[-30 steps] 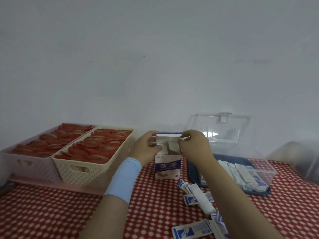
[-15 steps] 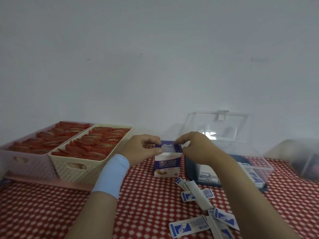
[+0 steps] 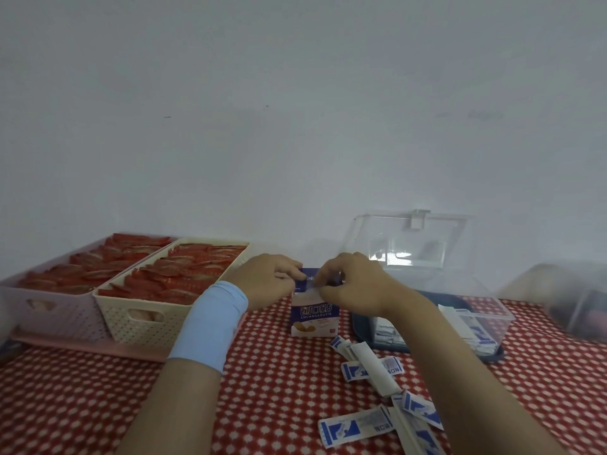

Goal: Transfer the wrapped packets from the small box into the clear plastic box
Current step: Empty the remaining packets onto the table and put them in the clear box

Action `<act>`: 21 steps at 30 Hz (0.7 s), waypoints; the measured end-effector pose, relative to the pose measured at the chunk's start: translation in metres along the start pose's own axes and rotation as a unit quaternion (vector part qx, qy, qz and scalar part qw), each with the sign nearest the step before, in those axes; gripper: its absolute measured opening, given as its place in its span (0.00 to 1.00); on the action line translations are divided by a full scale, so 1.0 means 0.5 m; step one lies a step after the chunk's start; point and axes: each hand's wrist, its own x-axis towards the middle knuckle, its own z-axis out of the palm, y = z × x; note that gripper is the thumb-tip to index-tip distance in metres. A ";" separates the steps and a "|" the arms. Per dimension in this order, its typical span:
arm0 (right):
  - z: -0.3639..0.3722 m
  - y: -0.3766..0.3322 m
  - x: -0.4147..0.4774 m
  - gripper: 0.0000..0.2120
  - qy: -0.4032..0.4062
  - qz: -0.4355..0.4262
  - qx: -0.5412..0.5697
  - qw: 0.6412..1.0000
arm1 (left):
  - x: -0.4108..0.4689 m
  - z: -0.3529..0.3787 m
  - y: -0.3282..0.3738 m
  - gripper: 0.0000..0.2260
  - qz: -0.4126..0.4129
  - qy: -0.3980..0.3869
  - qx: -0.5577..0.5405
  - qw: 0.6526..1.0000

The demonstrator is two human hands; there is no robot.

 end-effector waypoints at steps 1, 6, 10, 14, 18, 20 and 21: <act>0.001 0.002 0.001 0.05 0.004 -0.007 -0.011 1.000 | 0.002 0.000 0.005 0.14 -0.007 0.006 -0.002 1.000; -0.006 0.001 -0.004 0.08 0.002 -0.016 -0.012 1.000 | 0.003 0.016 0.023 0.11 0.001 0.037 0.043 0.998; -0.006 0.007 -0.003 0.15 0.011 0.006 0.042 0.999 | -0.005 0.019 0.030 0.08 0.016 0.052 0.054 0.997; 0.008 0.020 0.001 0.04 0.076 0.007 0.050 0.996 | -0.010 0.018 0.036 0.08 0.022 0.067 0.068 0.995; 0.019 0.022 0.004 0.08 0.067 -0.008 -0.036 0.997 | -0.013 0.021 0.038 0.10 0.024 0.078 0.076 0.994; 0.025 0.017 0.005 0.08 0.088 -0.010 -0.071 0.994 | -0.011 0.024 0.042 0.09 0.025 0.088 0.079 0.993; 0.027 0.016 0.004 0.08 0.100 -0.011 -0.083 0.992 | -0.009 0.027 0.044 0.09 0.027 0.093 0.086 0.992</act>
